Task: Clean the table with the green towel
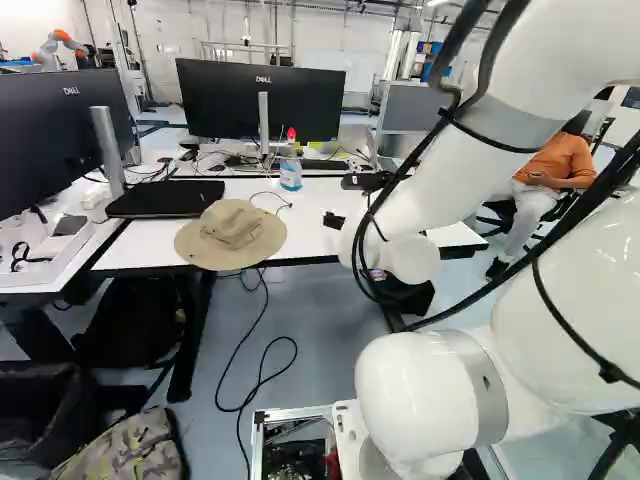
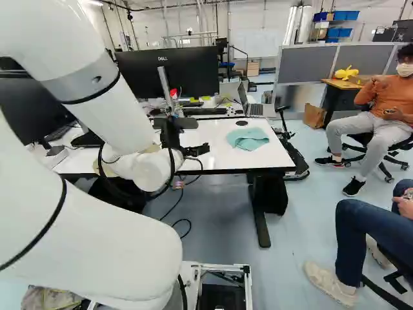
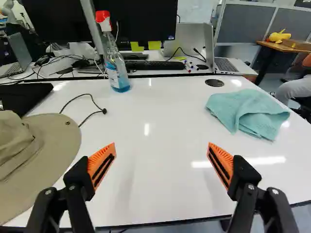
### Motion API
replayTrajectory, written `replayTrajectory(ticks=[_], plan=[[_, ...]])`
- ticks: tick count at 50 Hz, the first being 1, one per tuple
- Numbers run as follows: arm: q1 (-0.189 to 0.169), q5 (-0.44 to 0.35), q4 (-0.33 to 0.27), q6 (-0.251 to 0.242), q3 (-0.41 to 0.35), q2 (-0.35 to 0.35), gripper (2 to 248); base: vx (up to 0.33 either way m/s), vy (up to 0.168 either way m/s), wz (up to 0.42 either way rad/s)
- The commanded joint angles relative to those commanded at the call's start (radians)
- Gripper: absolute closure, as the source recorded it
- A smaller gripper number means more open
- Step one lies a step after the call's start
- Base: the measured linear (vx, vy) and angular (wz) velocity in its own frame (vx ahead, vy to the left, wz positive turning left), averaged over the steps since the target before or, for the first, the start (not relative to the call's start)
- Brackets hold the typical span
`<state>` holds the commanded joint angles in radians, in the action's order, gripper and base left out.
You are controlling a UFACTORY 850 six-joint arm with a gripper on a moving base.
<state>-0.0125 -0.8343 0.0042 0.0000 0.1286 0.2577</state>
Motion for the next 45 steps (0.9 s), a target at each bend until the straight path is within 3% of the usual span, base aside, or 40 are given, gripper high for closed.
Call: replayTrajectory(ticks=[45], plan=[[0.013, -0.038, -0.004, 0.0, -0.041, 0.022, 3, 0.0, 0.0, 0.0]])
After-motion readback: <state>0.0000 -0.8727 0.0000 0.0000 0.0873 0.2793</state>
